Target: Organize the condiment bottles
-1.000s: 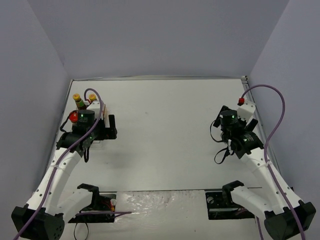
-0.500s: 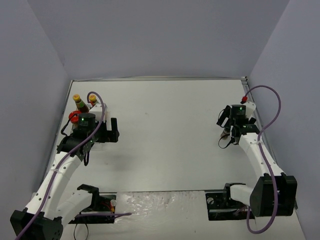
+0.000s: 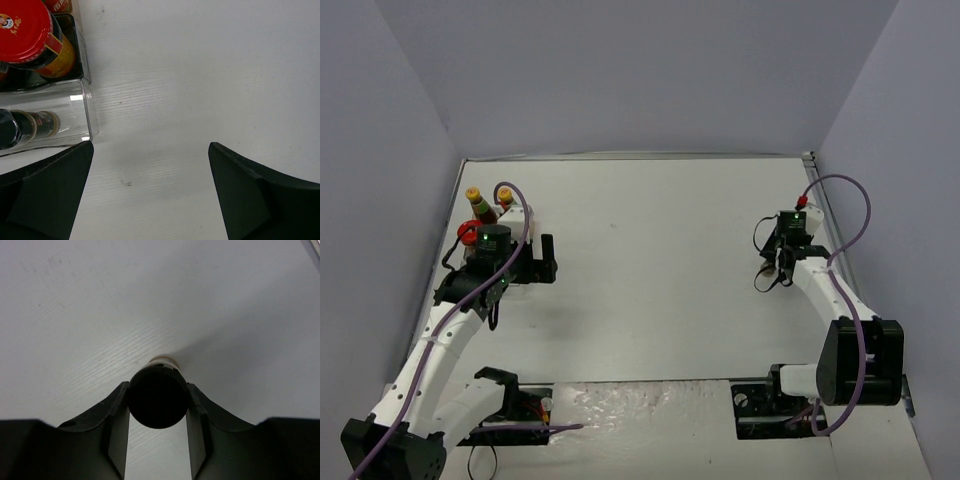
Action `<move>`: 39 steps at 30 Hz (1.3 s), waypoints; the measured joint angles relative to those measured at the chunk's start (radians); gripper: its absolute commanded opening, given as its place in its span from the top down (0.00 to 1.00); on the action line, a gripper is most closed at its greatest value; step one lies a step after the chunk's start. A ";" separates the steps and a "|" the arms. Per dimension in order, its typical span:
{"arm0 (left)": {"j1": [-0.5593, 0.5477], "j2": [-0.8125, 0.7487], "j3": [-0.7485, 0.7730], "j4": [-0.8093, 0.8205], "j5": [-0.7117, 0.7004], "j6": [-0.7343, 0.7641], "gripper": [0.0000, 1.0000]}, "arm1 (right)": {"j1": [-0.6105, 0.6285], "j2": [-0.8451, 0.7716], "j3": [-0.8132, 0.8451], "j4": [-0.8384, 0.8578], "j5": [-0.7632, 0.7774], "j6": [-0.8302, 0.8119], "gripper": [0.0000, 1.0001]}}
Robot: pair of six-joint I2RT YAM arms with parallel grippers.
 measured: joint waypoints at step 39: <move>0.000 0.021 0.000 0.000 -0.032 0.000 0.03 | 0.961 0.537 0.469 0.224 -0.285 -0.386 0.19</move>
